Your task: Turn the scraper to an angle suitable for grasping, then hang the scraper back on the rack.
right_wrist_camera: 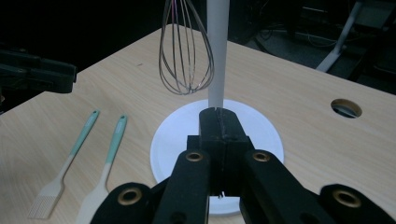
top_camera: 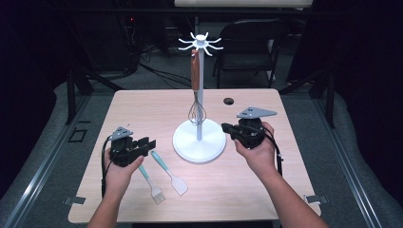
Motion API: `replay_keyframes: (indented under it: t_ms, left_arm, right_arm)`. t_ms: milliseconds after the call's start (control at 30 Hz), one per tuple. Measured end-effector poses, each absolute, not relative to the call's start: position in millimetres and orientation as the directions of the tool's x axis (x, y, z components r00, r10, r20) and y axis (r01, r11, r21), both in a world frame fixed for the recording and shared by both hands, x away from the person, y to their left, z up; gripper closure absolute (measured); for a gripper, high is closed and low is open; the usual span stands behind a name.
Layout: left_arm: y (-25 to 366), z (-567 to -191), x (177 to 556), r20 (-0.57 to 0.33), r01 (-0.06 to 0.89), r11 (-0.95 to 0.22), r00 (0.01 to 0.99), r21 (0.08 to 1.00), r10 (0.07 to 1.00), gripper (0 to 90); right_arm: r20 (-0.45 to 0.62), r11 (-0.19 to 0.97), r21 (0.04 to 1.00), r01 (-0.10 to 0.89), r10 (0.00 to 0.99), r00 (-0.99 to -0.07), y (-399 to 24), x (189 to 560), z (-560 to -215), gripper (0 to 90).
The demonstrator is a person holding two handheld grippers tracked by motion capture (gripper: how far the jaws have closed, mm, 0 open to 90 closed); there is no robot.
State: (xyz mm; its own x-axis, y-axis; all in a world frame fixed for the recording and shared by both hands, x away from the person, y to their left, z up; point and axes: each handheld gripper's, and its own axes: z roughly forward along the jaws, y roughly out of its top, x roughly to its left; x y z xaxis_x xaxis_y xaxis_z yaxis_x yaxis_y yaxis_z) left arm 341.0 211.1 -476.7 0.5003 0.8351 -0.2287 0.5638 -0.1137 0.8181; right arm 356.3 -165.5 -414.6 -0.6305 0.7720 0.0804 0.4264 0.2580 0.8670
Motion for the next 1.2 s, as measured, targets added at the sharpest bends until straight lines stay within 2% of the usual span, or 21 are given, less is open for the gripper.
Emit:
replay_keyframes:
  t_ms: [433,667,867,1200]
  left_arm:
    - [211,-477,340,-0.231,0.564,-0.113,0.501,0.818,0.834,61.2]
    - [213,-477,340,-0.233,0.565,-0.111,0.500,0.817,0.834,61.0]
    - [214,-476,340,-0.237,0.563,-0.104,0.498,0.820,0.834,60.9]
    - [215,-475,339,-0.242,0.560,-0.095,0.498,0.823,0.832,60.7]
  right_arm:
    - [0.015,0.273,0.895,0.352,0.771,-0.637,-160,367,-374,90.0]
    - [0.012,0.244,0.918,0.314,0.771,-0.636,-153,373,-352,90.0]
    - [-0.027,0.222,0.948,0.229,0.771,-0.636,-145,374,-330,90.0]
    - [-0.033,0.163,0.974,0.156,0.788,-0.615,-138,381,-287,90.0]
